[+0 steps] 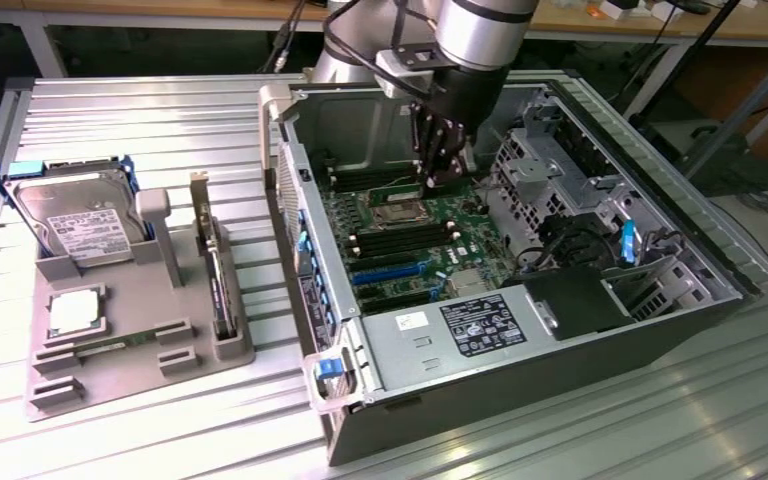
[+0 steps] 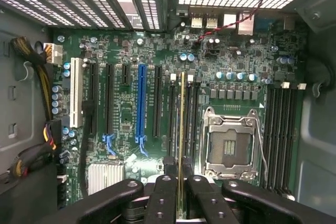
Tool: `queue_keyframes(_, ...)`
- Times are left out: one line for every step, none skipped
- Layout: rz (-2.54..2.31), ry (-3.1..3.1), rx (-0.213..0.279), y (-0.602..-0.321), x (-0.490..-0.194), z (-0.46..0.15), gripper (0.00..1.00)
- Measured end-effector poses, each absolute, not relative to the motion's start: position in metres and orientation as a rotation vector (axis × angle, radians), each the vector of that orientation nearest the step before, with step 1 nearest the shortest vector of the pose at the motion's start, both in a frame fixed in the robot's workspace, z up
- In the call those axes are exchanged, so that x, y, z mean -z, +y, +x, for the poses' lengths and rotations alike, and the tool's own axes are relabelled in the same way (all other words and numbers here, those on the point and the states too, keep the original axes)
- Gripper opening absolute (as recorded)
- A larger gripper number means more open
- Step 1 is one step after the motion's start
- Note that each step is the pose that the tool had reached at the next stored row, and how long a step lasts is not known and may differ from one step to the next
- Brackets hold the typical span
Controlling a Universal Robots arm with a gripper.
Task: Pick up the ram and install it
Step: 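Insert the ram into the slot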
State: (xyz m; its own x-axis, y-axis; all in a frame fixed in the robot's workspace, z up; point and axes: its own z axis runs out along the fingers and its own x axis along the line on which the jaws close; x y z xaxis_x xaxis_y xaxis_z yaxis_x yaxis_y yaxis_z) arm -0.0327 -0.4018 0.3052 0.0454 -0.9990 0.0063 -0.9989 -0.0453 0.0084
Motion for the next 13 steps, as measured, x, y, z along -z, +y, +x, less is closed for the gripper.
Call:
queue_keyframes(2.263, -2.163, 0.002, -0.402, -0.301, -0.033, 0.14)
queue_keyframes(2.263, -2.164, 0.002, -0.401, -0.298, -0.032, 0.14)
queue_keyframes(2.264, -2.163, 0.002, -0.400, -0.295, -0.032, 0.14)
queue_keyframes(2.264, -2.163, 0.002, -0.399, -0.293, -0.032, 0.14)
queue_keyframes(2.263, -2.163, 0.002, -0.397, -0.291, -0.032, 0.14)
queue_keyframes(2.264, -2.163, 0.002, -0.394, -0.286, -0.032, 0.14)
queue_keyframes(2.264, -2.163, 0.002, -0.392, -0.283, -0.032, 0.14)
queue_keyframes(2.264, -2.163, 0.002, -0.392, -0.279, -0.032, 0.14)
queue_keyframes(2.263, -2.164, 0.002, -0.392, -0.276, -0.032, 0.14)
queue_keyframes(2.262, -2.165, 0.002, -0.392, -0.274, -0.032, 0.14)
queue_keyframes(2.262, -2.165, 0.002, -0.392, -0.271, -0.032, 0.14)
queue_keyframes(2.262, -2.165, 0.002, -0.392, -0.268, -0.032, 0.14)
queue_keyframes(2.262, -2.165, 0.002, -0.392, -0.266, -0.032, 0.14)
